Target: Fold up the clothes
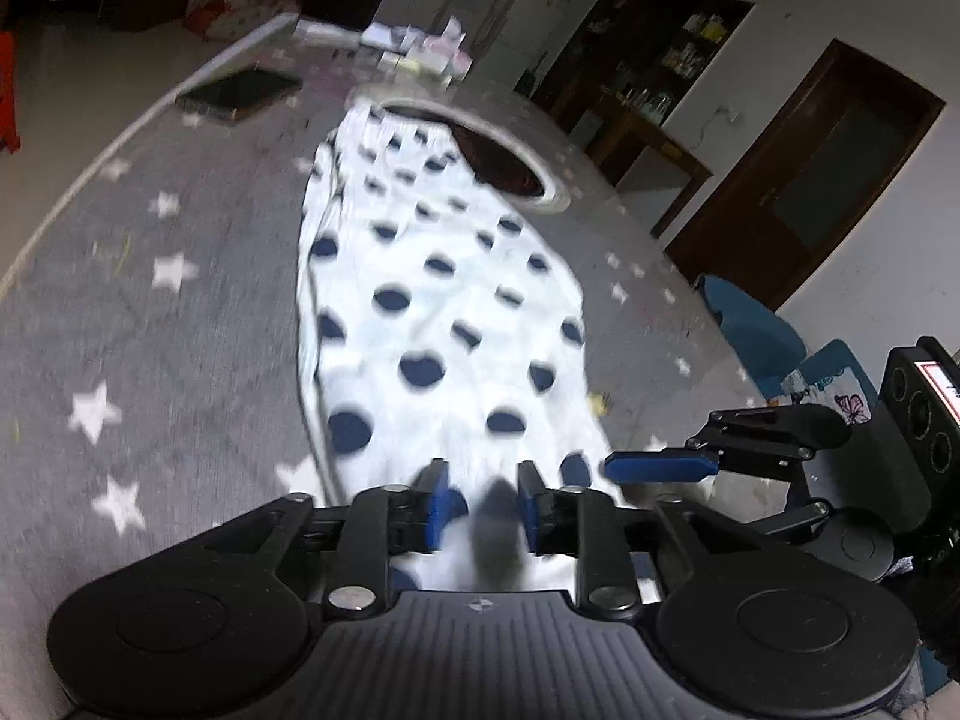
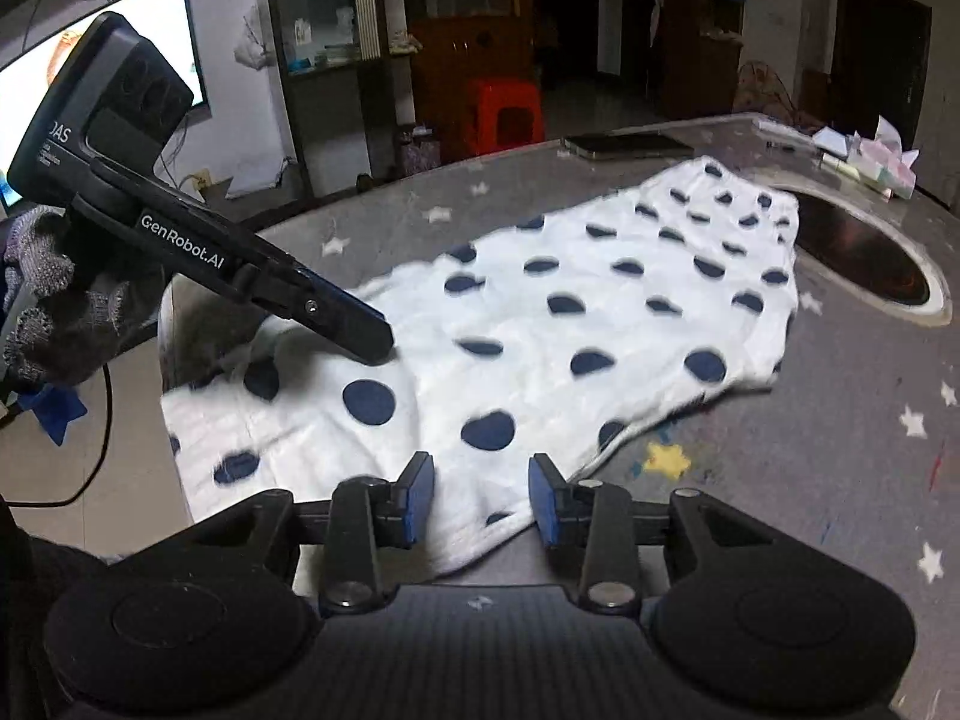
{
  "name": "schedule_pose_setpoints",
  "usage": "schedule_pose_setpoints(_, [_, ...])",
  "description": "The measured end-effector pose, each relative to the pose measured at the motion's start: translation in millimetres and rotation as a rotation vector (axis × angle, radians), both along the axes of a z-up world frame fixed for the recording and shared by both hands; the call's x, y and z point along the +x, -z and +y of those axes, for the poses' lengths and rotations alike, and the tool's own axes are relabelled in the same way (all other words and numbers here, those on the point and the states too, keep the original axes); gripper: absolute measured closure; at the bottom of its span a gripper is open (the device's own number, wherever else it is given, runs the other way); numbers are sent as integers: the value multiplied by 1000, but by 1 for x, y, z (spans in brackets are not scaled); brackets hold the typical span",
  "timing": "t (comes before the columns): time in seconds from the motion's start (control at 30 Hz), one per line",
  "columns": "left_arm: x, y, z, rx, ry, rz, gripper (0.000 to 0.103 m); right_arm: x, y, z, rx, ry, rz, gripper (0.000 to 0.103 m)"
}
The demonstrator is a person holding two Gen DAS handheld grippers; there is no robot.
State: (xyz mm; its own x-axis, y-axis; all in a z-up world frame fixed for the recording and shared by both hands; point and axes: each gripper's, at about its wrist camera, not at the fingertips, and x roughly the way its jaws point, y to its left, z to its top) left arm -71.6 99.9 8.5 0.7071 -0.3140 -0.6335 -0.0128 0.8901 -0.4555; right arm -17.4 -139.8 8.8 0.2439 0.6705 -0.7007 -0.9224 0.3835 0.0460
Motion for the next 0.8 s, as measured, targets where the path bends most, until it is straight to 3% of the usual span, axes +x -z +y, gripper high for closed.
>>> schedule_pose_setpoints(0.2, [23,4,9,15,-50,-10,68,21,2,17,57,39,-8,68])
schedule_pose_setpoints(0.4, [22,19,20,28,-72,9,72,28,19,17,28,54,-25,68])
schedule_pose_setpoints(0.63, [33,9,23,33,-75,5,70,33,11,11,11,61,-5,66])
schedule_pose_setpoints(0.8, [54,7,23,56,-85,1,70,56,5,18,42,109,-38,66])
